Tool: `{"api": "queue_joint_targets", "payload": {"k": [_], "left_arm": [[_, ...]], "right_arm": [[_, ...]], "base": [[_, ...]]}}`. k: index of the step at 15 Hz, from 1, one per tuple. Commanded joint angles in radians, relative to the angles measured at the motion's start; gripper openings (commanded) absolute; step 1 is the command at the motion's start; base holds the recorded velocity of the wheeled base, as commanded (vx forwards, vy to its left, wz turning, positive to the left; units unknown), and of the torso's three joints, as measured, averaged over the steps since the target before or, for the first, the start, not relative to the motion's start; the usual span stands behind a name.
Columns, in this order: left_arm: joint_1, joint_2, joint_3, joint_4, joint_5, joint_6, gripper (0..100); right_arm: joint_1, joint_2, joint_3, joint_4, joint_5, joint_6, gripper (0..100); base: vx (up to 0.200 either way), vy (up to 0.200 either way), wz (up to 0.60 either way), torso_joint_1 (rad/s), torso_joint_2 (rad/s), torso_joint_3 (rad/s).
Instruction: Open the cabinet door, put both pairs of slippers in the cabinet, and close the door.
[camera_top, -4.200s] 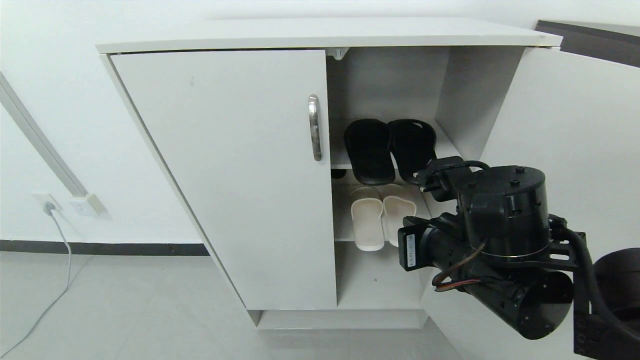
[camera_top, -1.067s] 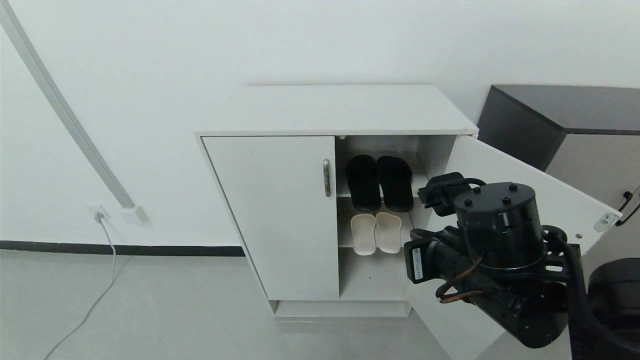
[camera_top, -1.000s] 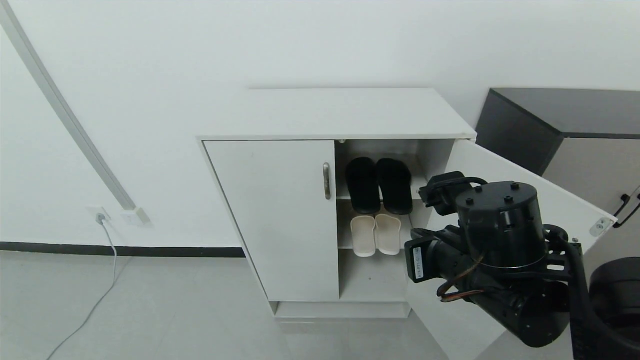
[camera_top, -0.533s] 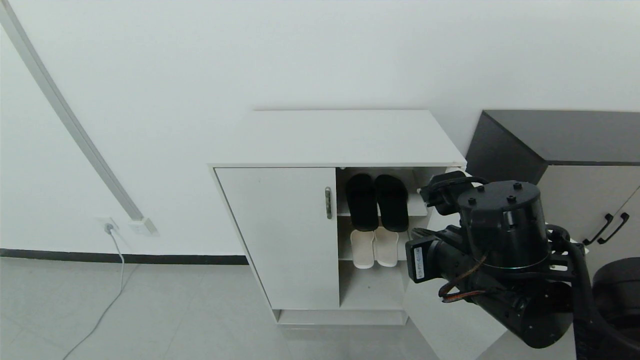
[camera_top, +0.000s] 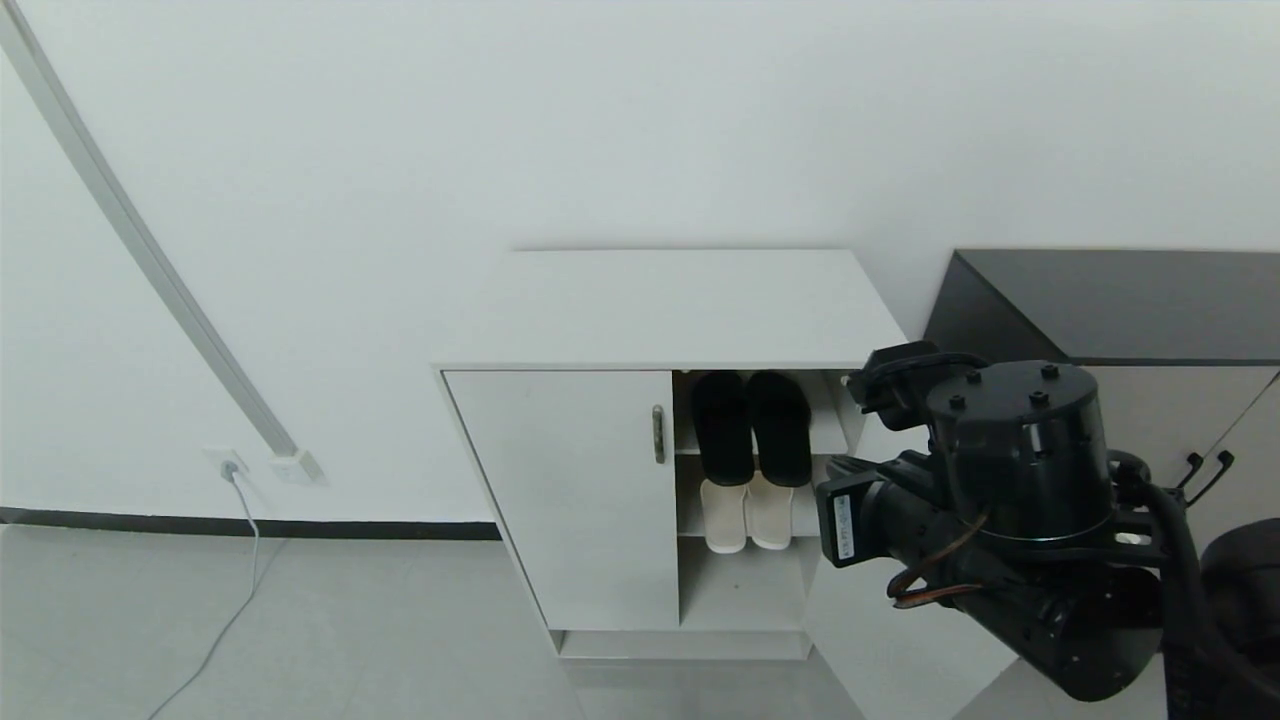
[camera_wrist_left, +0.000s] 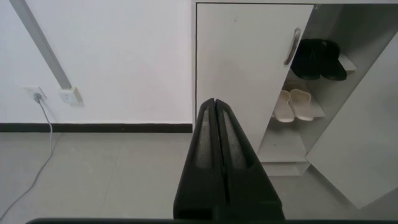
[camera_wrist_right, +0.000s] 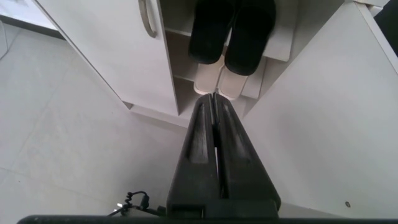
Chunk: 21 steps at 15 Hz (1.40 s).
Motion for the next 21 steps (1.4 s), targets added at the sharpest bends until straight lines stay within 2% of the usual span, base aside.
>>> {"api": "queue_joint_targets", "payload": {"k": [1,13,19,21], "left_arm": [[0.000,0.000,0.000,0.000,0.000,-0.001,0],[0.000,0.000,0.000,0.000,-0.002,-0.001,0],[0.000,0.000,0.000,0.000,-0.002,-0.001,0],[0.000,0.000,0.000,0.000,0.000,-0.001,0]], "right_arm": [[0.001,0.011,0.002,-0.001,0.000,0.000,0],[0.007,0.011,0.017,-0.001,0.011,0.000,0],[0.006,0.009,0.017,-0.001,0.011,0.000,0],[0.003,0.003,0.017,-0.007,0.012,-0.001,0]], "base": [[0.000,0.000,0.00,0.000,0.00,0.000],[0.000,0.000,0.00,0.000,0.00,0.000],[0.000,0.000,-0.60,0.003,0.00,0.002],[0.000,0.000,0.00,0.000,0.00,0.000]]}}
